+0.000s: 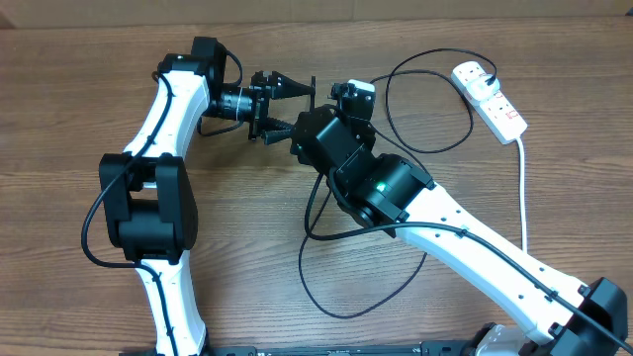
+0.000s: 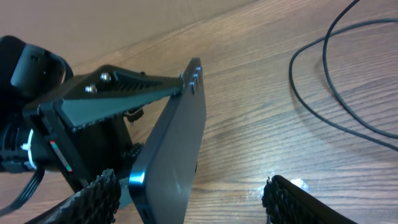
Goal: Plug charger to phone and switch on socket
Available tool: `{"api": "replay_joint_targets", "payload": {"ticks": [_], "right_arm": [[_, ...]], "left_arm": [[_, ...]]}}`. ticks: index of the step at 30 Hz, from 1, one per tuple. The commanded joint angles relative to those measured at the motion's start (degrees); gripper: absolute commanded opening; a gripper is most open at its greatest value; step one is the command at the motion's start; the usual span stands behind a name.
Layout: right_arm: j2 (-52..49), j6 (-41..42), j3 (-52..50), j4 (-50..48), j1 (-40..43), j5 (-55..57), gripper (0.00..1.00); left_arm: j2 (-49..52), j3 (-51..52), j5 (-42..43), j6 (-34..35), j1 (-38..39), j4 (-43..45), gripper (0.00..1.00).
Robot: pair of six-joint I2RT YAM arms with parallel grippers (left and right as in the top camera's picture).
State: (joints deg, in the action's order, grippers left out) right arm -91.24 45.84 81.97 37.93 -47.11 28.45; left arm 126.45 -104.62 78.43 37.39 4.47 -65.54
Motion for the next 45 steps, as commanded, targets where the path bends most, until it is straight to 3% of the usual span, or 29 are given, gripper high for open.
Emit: {"api": "replay_joint_targets", "payload": {"ticks": [1,5,12,21,25,36,40,45], "right_arm": [[-1.2,0.2,0.9,-0.4,-1.2,2.4,0.75],[-3.0,0.2,0.9,-1.5,-2.1,2.4,0.75],[-4.1,0.2,0.9,-3.9,-2.3,2.6,0.65],[-7.2,-1.1,0.9,-4.3,-2.3,2.6,0.61],[-7.2,-1.6,0.9,-4.7,-2.3,4.1,0.52],[-7.2,-2.8,0.9,-5.2,-2.3,5.0,0.45],[-7.2,-2.8,0.9,-5.3,-2.3,4.9,0.34],[-7.2,-2.8,0.9,-5.5,-2.3,4.9,0.27]], "left_arm": [[-0.1,-1.7,1.9,0.2,0.1,0.0,0.67],[-0.1,-1.7,1.9,0.2,0.1,0.0,0.67],[-0.1,-1.7,1.9,0.2,0.1,0.0,0.67],[-0.1,-1.7,1.9,0.2,0.1,0.0,0.68],[-0.1,-1.7,0.6,0.2,0.1,0.0,0.68],[-0.1,-1.7,0.4,0.2,0.1,0.0,0.68],[-0.1,-1.7,0.4,0.2,0.1,0.0,0.67],[-0.1,-1.7,-1.1,0.2,0.1,0.0,0.68]]}}
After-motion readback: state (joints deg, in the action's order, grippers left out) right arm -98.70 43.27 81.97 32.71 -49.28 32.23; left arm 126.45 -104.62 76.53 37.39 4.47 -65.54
